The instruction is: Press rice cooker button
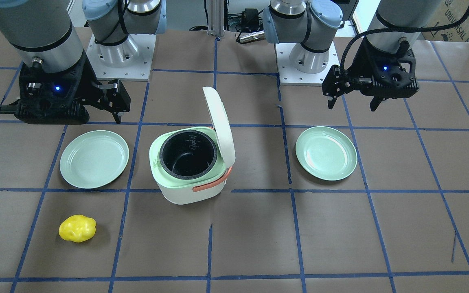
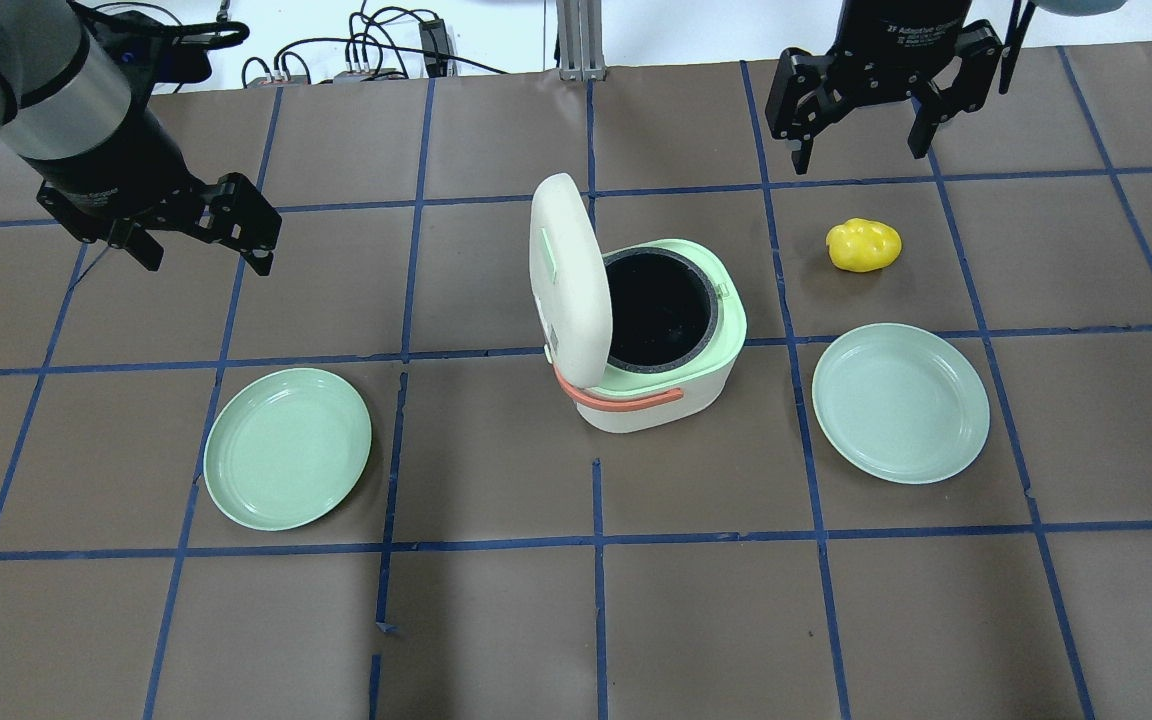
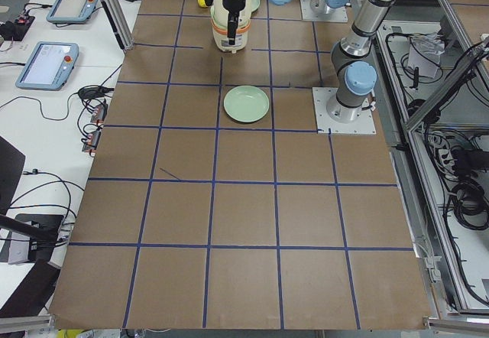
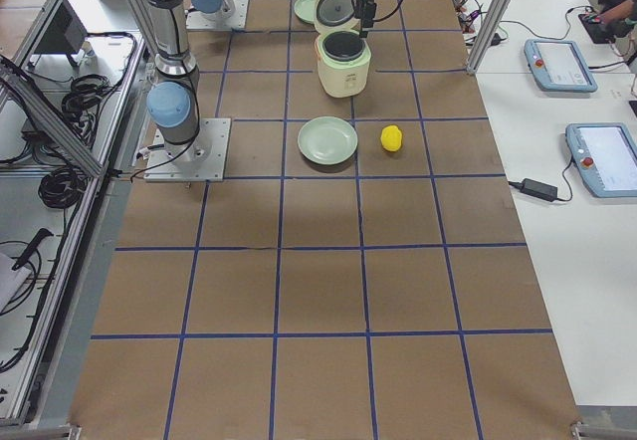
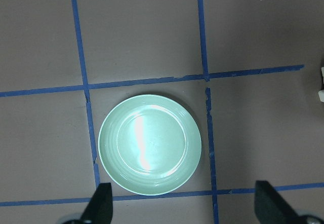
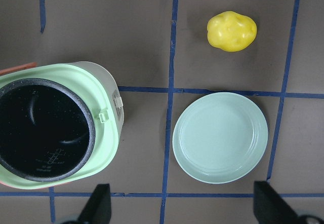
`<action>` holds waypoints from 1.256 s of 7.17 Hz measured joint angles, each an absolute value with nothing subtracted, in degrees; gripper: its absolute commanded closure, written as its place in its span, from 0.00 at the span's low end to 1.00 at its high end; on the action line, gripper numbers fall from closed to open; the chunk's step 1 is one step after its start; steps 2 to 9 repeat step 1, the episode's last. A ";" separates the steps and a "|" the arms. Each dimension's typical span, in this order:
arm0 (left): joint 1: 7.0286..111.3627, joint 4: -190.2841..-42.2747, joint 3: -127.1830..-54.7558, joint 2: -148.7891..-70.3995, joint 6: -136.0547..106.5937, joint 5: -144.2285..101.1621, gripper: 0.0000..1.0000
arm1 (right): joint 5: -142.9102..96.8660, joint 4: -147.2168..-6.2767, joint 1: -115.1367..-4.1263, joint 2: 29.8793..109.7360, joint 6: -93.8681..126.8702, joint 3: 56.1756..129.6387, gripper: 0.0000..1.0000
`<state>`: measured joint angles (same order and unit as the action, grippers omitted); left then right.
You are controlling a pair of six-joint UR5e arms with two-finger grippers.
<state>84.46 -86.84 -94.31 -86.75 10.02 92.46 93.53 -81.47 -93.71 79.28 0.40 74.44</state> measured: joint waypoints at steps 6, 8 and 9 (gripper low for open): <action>84.46 -86.83 -94.31 -86.75 10.02 92.46 0.00 | 93.50 -81.47 -93.70 79.28 0.37 74.55 0.00; 84.46 -86.83 -94.31 -86.75 10.02 92.46 0.00 | 93.50 -81.47 -93.70 79.28 0.37 74.55 0.00; 84.46 -86.83 -94.31 -86.75 10.02 92.46 0.00 | 93.50 -81.47 -93.70 79.28 0.37 74.55 0.00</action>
